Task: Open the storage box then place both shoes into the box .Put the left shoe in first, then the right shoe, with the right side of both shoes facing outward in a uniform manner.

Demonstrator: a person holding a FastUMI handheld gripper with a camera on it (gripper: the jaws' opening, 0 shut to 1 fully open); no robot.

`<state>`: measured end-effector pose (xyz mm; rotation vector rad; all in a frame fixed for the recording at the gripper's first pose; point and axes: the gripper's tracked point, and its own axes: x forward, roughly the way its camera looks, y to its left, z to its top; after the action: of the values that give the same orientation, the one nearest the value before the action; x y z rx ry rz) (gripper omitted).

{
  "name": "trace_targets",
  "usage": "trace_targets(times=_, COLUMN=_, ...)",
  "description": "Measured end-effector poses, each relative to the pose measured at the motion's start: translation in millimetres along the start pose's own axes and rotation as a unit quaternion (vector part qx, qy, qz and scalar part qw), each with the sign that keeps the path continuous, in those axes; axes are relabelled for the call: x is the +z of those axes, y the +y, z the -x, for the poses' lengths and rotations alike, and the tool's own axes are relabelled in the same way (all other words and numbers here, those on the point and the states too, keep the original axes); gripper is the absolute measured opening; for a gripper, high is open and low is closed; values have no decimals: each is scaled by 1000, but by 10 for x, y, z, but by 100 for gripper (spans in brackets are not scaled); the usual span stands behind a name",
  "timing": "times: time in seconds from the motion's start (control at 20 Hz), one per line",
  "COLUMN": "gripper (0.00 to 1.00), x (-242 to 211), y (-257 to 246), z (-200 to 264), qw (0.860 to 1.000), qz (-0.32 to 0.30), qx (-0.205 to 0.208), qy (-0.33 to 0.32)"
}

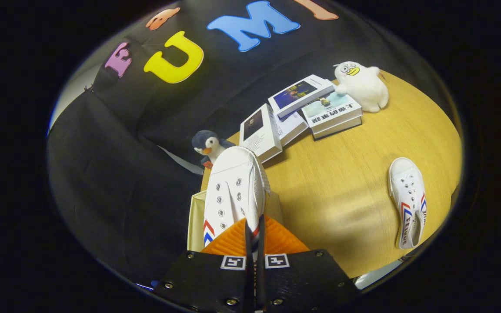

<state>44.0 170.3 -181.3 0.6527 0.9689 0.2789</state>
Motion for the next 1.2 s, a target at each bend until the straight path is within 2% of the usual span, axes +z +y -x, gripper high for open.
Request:
trace_targets(times=0.35, gripper=2, x=-289, y=522, z=-451, qw=999, qz=32, qx=4, qy=17)
trace_targets(times=0.6, gripper=2, x=-538, y=699, z=-721, qw=998, qz=62, qx=-20, qy=25)
trace_targets(times=1.2, gripper=2, x=-1109, y=645, z=-1346, qw=989, qz=96, qx=-71, qy=86)
